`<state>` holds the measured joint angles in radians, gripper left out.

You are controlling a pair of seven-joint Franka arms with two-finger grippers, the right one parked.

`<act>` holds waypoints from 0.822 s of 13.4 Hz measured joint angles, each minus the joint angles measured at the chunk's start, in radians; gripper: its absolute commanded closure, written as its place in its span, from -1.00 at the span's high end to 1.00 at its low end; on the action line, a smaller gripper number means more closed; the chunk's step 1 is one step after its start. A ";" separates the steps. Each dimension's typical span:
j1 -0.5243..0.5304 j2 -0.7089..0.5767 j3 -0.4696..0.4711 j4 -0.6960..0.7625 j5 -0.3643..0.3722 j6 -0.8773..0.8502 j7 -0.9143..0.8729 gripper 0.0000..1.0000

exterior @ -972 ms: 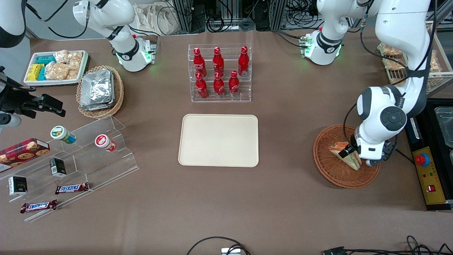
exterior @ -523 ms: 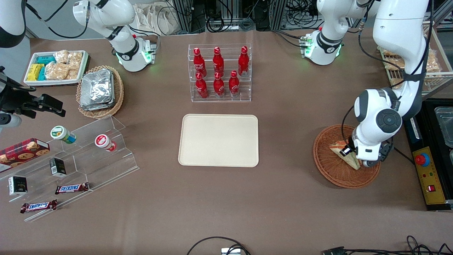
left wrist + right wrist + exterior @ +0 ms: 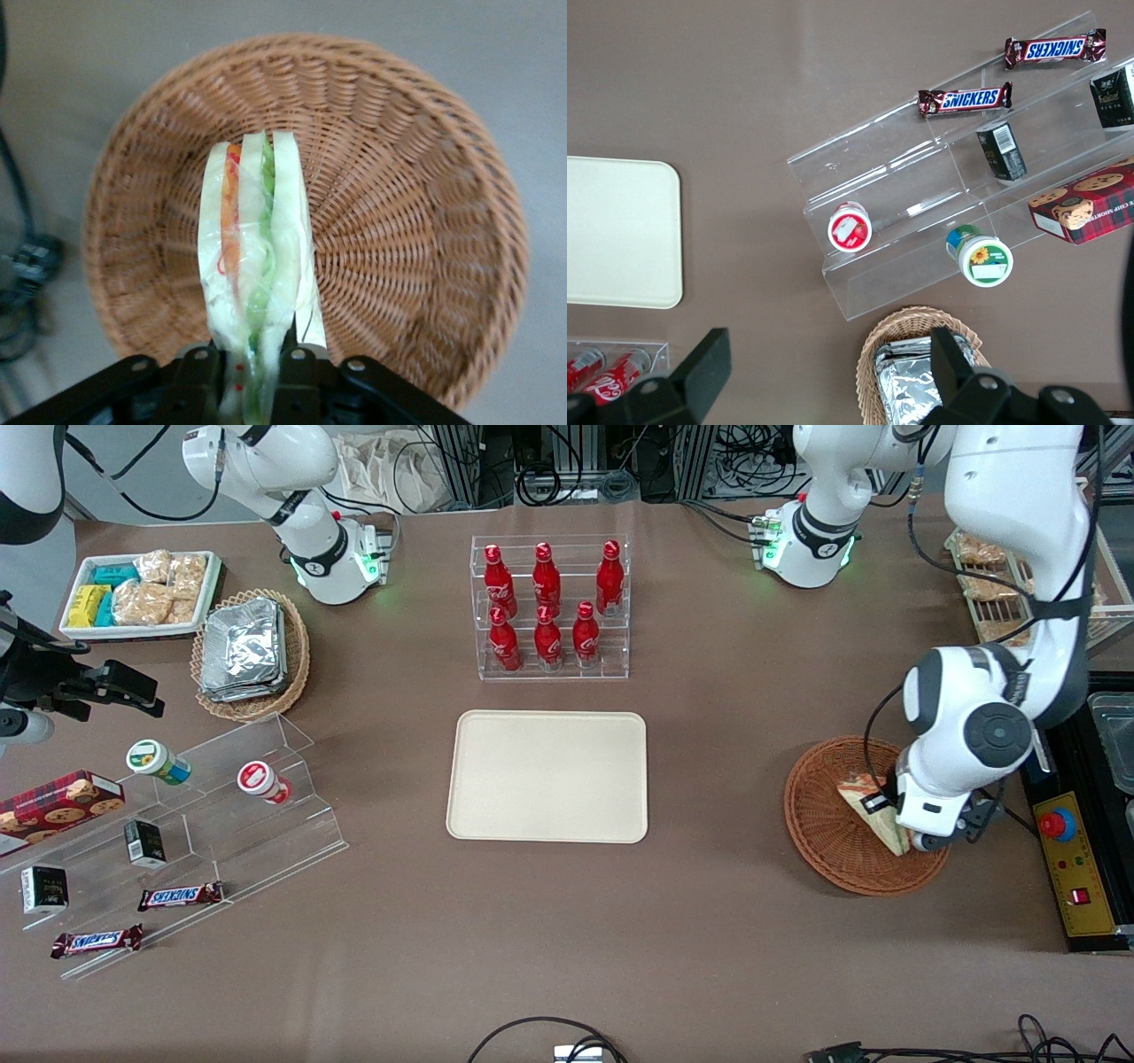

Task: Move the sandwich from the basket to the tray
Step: 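Lift the sandwich and carry it with the left gripper to the tray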

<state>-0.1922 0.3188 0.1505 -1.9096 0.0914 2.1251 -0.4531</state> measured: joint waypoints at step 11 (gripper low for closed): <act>-0.016 -0.052 -0.263 0.557 -0.001 -0.614 0.371 -1.00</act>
<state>-0.2087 0.2672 -0.1128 -1.3522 0.0901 1.5107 -0.0821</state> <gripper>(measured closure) 0.841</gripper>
